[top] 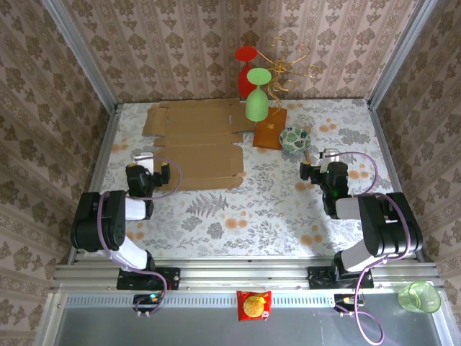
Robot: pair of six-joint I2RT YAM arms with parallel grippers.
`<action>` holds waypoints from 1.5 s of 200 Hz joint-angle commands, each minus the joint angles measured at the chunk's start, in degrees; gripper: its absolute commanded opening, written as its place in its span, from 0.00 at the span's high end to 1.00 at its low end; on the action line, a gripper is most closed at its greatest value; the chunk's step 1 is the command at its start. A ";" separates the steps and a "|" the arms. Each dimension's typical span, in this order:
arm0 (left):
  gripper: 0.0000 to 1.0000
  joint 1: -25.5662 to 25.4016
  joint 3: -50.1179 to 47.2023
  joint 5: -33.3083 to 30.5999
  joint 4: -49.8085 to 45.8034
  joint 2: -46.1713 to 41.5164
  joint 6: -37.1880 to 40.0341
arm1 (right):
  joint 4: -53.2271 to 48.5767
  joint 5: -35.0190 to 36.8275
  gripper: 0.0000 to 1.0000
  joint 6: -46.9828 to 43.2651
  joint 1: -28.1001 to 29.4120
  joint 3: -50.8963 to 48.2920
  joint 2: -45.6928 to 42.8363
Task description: Fold the paper box
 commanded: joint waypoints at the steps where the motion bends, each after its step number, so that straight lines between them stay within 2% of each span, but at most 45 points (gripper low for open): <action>1: 0.00 0.03 0.21 -0.47 0.85 -1.22 -0.41 | 1.77 1.25 0.00 -0.85 -0.22 1.48 0.54; 167: 0.00 -0.31 -0.42 -1.42 1.80 -1.30 -0.31 | 1.91 1.33 0.00 -0.85 -0.24 1.39 0.45; 174: 0.00 -1.19 -2.41 -3.99 5.65 -1.64 0.07 | 2.41 1.62 0.00 -0.72 -0.22 1.27 0.42; 183: 0.00 -3.44 -5.92 -11.51 11.00 -3.50 0.00 | 1.42 2.34 0.00 -0.50 -0.22 1.23 -1.11; 190: 0.00 -3.26 -7.42 -10.90 12.21 -4.79 0.05 | -1.27 3.40 0.00 -0.30 -0.01 1.55 -3.42; 200: 0.00 -5.99 -8.88 -17.38 14.10 -7.16 1.65 | -6.52 5.23 0.00 0.30 0.16 2.30 -6.81; 207: 0.00 -8.42 -9.50 -19.58 14.50 -9.38 4.13 | -9.52 6.03 0.00 0.47 0.42 3.00 -10.35; 218: 0.00 -13.32 -9.24 -23.75 13.40 -12.58 9.19 | -11.49 6.82 0.00 -0.35 1.03 3.33 -14.47; 236: 0.00 -21.65 -7.62 -35.65 10.85 -19.06 13.05 | -19.56 7.30 0.00 -0.10 1.98 6.24 -23.35; 243: 0.00 -24.44 -6.31 -40.10 8.25 -22.25 11.93 | -25.06 7.65 0.00 1.55 2.38 8.73 -26.55; 252: 0.00 -27.69 -3.76 -43.05 -1.31 -28.50 4.59 | -32.68 7.93 0.00 6.57 2.59 13.14 -30.09; 259: 0.00 -28.44 -1.38 -38.80 -14.31 -34.15 -1.61 | -40.32 7.47 0.00 11.53 2.60 17.20 -31.97; 269: 0.00 -26.54 3.26 -25.74 -33.21 -40.92 -11.86 | -50.25 2.95 0.00 19.61 2.22 23.02 -33.82; 277: 0.00 -21.24 4.85 -16.19 -38.72 -42.60 -22.43 | -56.75 -1.67 0.00 24.55 2.01 26.67 -34.78; 286: 0.00 -13.34 6.76 1.12 -42.93 -42.27 -33.52 | -63.19 -4.86 0.00 30.78 2.06 28.73 -35.94; 291: 0.00 -9.74 8.04 8.29 -45.20 -41.46 -38.58 | -65.30 -6.57 0.00 33.97 1.91 28.86 -36.70; 300: 0.00 -6.58 10.71 15.45 -52.33 -39.57 -45.75 | -66.14 -13.12 0.00 34.80 1.20 29.14 -38.20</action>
